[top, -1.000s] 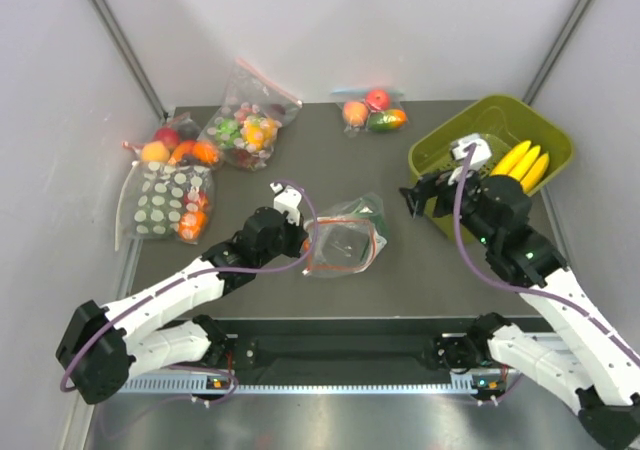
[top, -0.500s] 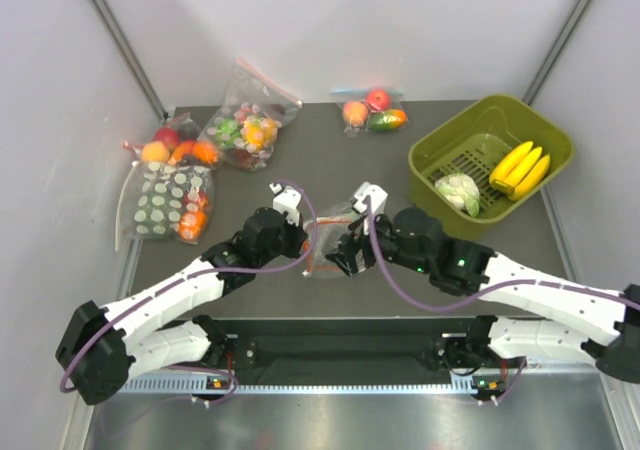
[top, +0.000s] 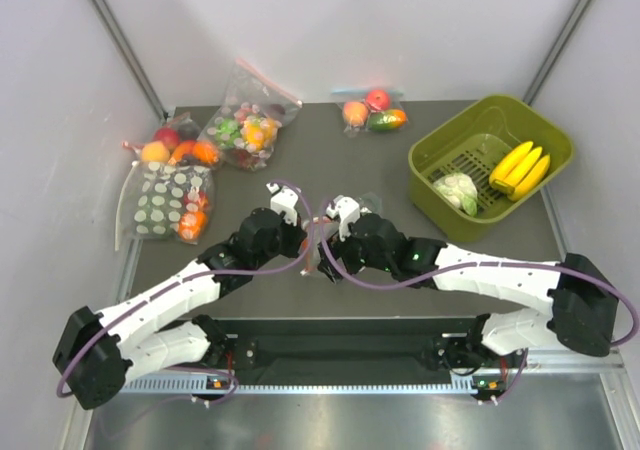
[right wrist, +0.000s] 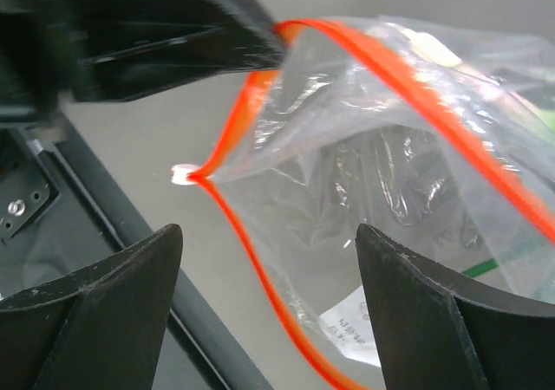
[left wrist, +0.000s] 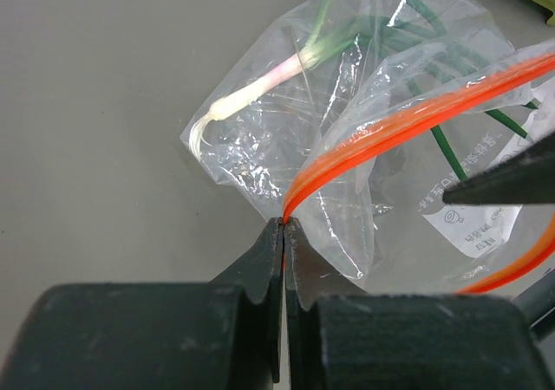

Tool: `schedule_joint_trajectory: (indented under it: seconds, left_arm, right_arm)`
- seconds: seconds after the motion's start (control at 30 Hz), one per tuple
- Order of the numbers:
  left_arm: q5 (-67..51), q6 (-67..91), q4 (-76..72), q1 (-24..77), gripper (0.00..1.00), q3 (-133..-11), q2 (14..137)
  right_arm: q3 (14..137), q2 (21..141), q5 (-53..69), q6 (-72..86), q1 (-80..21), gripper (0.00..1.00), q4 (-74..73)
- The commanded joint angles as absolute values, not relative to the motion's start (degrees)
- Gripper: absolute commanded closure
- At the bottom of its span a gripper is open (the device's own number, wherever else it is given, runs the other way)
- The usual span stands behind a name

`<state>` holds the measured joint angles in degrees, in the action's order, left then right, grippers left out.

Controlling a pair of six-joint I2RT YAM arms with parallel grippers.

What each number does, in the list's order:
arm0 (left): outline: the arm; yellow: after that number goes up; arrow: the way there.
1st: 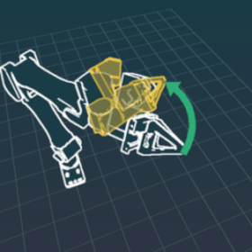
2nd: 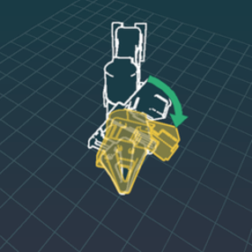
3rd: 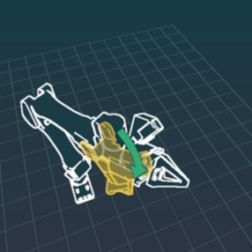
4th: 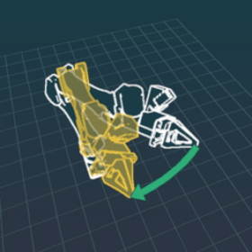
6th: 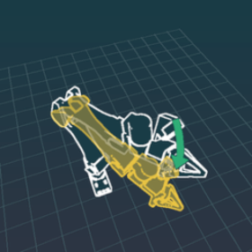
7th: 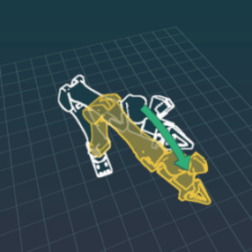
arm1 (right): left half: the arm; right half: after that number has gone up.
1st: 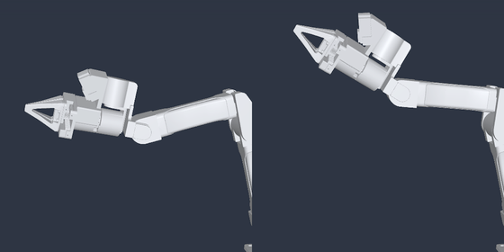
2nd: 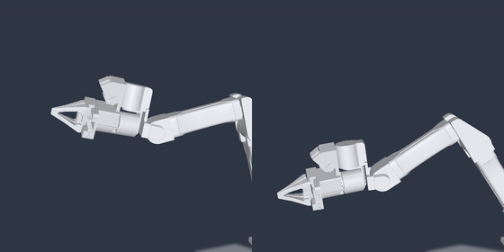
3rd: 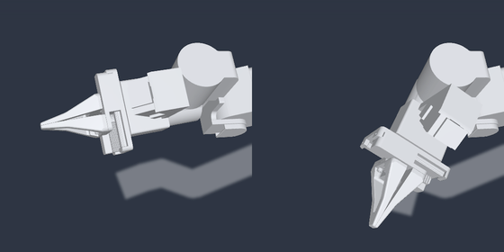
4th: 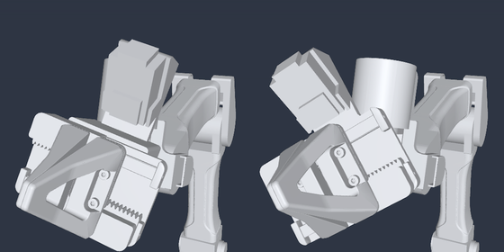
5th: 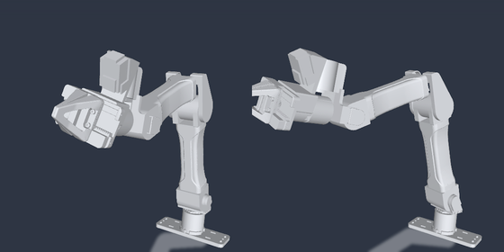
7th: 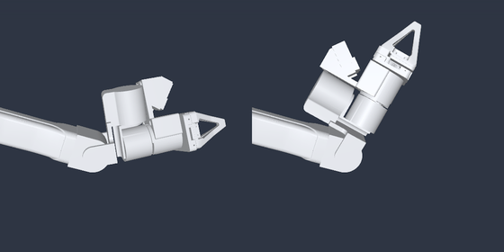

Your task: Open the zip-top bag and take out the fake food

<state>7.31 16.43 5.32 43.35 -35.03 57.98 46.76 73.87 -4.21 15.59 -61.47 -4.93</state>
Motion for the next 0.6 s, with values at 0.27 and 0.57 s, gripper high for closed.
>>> schedule_joint_trajectory:
  seconds: [0.27,0.57]
  left_arm:
    - [5.89,15.47,4.83,43.07,1.00,-35.51,55.37]
    - [0.54,14.94,4.22,43.07,1.00,-34.98,54.67]
  right_arm:
    - [47.46,78.83,-12.12,19.34,-56.25,0.20,-3.78]
    - [48.96,85.25,-23.72,17.76,-56.16,0.19,2.35]
